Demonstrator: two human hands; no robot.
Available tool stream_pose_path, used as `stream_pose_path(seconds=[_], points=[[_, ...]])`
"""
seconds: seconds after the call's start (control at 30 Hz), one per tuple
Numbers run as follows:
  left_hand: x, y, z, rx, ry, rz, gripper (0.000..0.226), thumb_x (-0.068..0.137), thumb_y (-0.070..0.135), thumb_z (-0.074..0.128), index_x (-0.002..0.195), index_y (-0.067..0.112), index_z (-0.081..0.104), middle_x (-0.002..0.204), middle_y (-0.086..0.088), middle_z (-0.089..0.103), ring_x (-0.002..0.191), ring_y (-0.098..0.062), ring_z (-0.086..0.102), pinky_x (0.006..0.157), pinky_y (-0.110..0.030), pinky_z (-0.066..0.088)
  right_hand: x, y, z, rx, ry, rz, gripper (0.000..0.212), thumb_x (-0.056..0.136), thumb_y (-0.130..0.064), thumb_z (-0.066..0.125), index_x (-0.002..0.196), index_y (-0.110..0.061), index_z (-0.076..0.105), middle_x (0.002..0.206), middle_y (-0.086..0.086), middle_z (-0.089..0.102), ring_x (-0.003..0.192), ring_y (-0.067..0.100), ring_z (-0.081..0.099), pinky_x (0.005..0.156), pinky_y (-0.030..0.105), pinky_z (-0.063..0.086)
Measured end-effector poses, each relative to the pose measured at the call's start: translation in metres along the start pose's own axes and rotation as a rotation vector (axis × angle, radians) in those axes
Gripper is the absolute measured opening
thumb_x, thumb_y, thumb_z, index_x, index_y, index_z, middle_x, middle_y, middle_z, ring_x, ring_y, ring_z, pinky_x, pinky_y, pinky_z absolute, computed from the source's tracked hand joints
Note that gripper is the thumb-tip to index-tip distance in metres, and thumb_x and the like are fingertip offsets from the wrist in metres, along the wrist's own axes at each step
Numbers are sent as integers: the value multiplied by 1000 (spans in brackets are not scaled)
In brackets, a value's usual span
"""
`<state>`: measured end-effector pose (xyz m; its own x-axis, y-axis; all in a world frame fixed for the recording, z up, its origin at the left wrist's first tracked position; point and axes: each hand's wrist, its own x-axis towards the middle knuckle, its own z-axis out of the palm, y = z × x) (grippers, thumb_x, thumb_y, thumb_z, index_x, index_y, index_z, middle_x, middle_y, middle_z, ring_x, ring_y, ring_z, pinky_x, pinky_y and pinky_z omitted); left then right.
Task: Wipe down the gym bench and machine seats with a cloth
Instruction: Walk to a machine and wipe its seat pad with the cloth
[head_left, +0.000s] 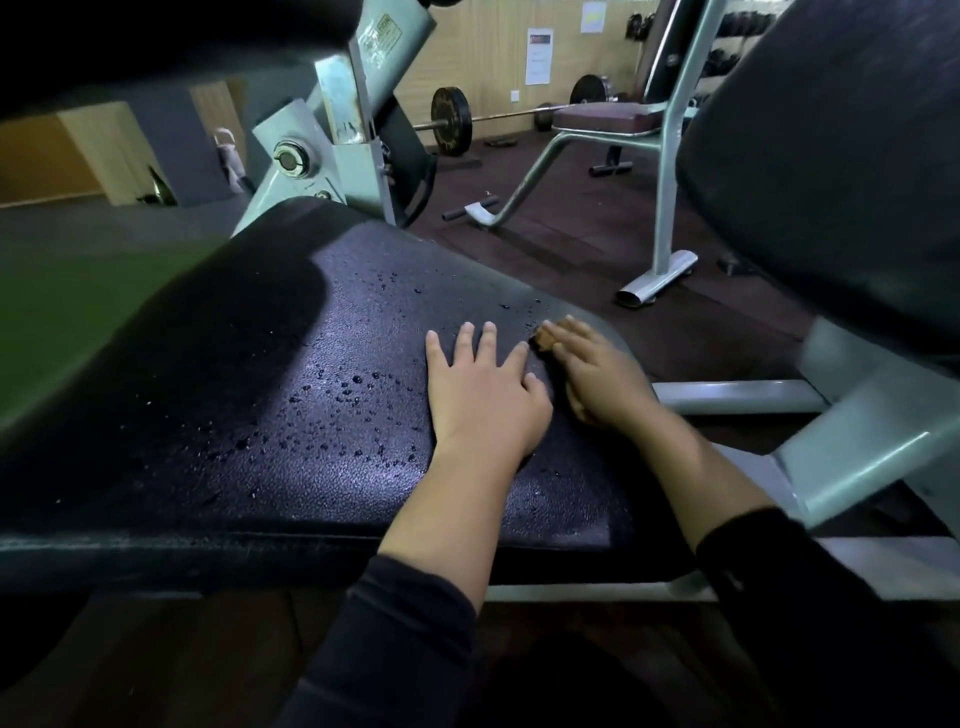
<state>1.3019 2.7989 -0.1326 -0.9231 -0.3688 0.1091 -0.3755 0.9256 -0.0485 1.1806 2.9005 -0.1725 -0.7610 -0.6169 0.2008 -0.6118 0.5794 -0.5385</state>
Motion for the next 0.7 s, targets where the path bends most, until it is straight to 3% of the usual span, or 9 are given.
stream_pose_path(seconds=[0.13,0.2,0.3,0.4,0.53,0.63,0.7], points=[[1,0,0,-14,14,4,53,100,43,17,153,36,17,163,-1,3,150,-23,-2,117,-55,-7,8,39,-12,157,83,197,39,99,-24,39,138,-23,46,150,-6,35,139,11,30,110,19,20],[1,0,0,-18,14,3,53,100,43,16,153,36,17,163,-2,3,150,-24,-2,116,-56,-7,-8,46,-15,229,132,292,37,99,-22,42,135,-24,49,150,-6,36,138,10,31,109,22,19],[0,1,0,-2,7,3,53,101,42,15,154,35,15,163,-3,1,150,-25,-3,116,-57,-7,-39,38,-12,185,144,250,38,99,-16,42,136,-21,48,151,-3,32,141,11,26,109,20,16],[2,3,0,5,-3,1,54,101,42,14,154,34,13,163,-3,0,150,-25,-5,115,-58,-8,-52,16,-3,138,138,186,39,99,-25,42,137,-27,46,154,-6,27,142,11,23,112,25,16],[3,4,0,11,-2,-9,54,101,42,15,154,34,14,163,-2,0,150,-25,-4,115,-58,-8,-17,-9,7,111,84,110,41,100,-29,38,140,-29,41,155,-5,23,144,13,19,118,32,14],[3,4,0,9,0,-6,53,101,42,16,154,34,15,163,-2,1,150,-24,-3,115,-58,-8,13,5,5,78,47,75,42,100,-27,35,142,-25,39,154,-4,26,143,13,20,116,28,16],[3,4,0,0,2,-4,53,101,42,16,153,34,16,163,-2,1,150,-25,-3,115,-58,-9,20,22,-2,113,62,151,41,99,-26,37,140,-27,42,154,-6,27,142,11,22,113,27,19]])
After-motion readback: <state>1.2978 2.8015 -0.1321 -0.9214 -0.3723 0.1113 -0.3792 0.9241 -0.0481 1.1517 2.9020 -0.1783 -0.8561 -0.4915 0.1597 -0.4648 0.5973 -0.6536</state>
